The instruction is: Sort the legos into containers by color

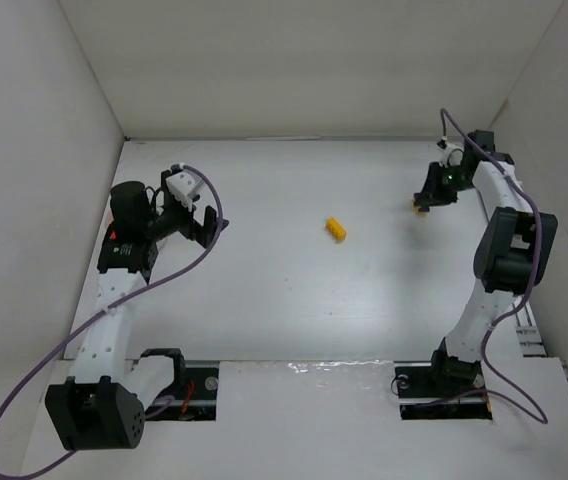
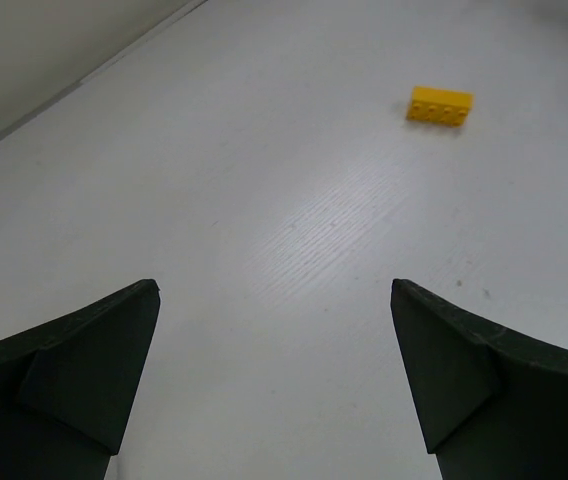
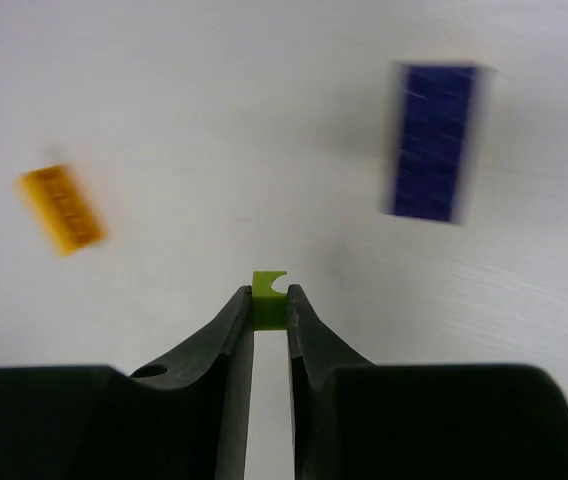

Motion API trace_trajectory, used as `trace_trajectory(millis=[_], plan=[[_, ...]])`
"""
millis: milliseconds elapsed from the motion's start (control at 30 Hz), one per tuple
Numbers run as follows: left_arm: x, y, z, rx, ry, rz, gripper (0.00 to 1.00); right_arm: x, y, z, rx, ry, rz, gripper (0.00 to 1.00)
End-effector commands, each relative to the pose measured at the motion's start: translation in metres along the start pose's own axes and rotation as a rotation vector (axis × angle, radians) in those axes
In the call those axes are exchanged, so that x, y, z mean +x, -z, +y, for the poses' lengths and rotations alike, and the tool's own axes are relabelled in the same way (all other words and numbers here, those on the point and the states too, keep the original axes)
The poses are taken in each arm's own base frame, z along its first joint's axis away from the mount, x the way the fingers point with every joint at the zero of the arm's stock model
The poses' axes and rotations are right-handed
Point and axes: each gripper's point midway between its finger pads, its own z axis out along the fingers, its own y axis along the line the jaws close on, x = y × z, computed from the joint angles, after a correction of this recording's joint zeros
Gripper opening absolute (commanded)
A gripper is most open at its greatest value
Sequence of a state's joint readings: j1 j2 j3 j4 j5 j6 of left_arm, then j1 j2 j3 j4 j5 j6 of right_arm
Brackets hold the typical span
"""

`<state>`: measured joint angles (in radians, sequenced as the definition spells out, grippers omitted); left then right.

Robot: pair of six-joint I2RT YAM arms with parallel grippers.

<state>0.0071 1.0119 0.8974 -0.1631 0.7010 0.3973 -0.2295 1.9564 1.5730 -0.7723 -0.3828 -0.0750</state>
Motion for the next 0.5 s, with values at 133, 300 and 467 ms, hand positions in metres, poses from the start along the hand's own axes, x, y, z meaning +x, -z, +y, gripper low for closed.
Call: trace_trajectory(millis=[133,300,467], plan=[[-0.033,-0.004,-0.050,0.309,0.104,-0.161,1.00,0.006,0.056,0.219,-0.760,0.210,0.083,0.05],[-0.054,0.000,-0.055,0.321,0.129,-0.241,0.95,0.036,0.076,0.303,-1.024,0.302,0.190,0.05],[-0.063,-0.005,-0.074,0.379,0.111,-0.282,0.87,0.061,0.099,0.376,-1.225,0.394,0.291,0.05]])
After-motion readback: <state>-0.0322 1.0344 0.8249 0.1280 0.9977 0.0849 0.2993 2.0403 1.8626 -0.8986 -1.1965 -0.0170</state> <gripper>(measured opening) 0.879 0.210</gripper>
